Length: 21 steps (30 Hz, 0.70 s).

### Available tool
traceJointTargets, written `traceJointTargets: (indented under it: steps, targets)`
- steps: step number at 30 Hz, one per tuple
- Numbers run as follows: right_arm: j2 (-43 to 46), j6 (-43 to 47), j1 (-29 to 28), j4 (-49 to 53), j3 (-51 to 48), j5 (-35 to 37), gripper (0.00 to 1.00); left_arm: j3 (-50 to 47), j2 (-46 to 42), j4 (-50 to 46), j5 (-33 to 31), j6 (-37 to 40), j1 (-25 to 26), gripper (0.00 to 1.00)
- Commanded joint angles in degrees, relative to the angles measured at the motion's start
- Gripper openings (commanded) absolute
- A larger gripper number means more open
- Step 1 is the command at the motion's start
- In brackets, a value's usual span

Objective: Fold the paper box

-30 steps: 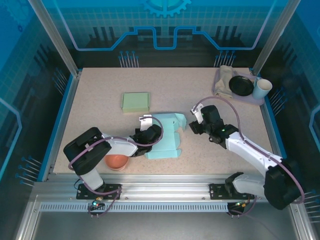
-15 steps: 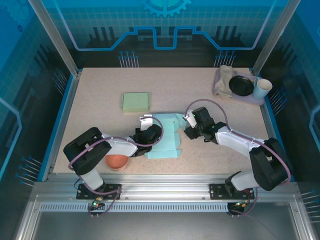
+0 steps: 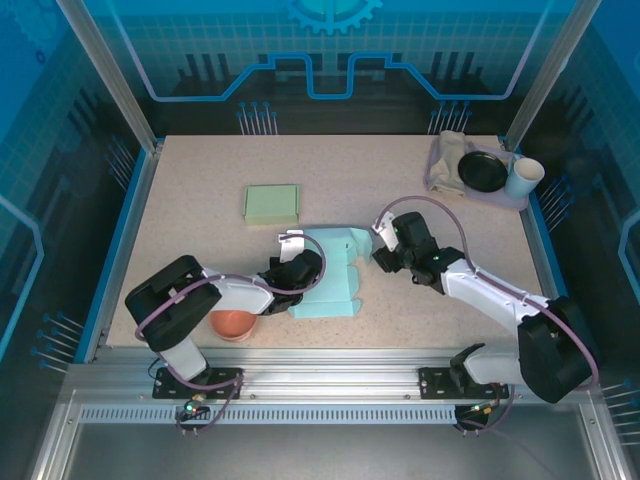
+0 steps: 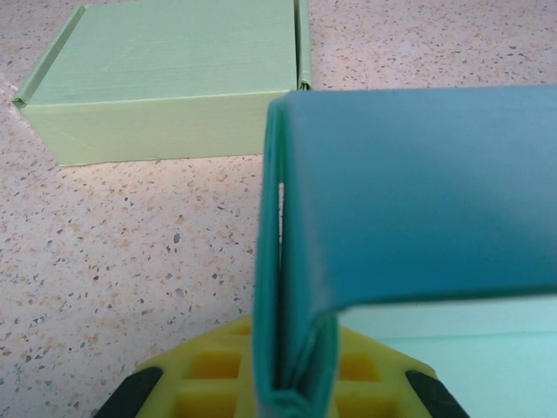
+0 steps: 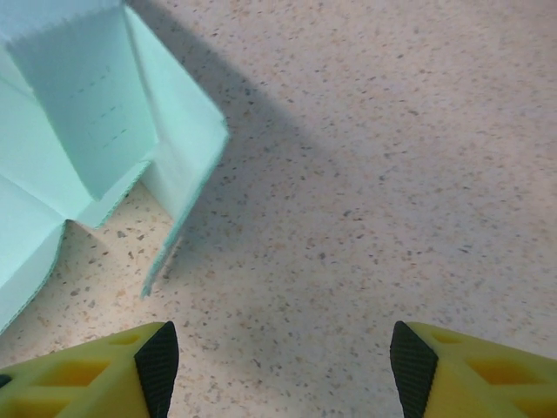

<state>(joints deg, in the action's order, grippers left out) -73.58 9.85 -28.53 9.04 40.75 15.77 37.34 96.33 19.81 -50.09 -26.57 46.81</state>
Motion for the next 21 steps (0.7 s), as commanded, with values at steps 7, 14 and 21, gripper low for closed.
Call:
traceJointTargets:
  steps: [7,14,21]
  targets:
    - [-1.8,-1.6,2.3,-2.0,-1.5,5.1,0.68,0.2,-2.8,0.1,0.4,1.0,-0.5,0.09]
    - [-3.3,0.1,2.3,-7.1,-2.3,-1.6,0.67,-0.4,-4.0,0.5,2.2,1.7,-0.5,0.09]
    - [-3.0,3.1,0.7,-8.7,-2.8,-4.9,0.67,-0.4,-3.8,1.2,3.5,1.8,-0.6,0.09]
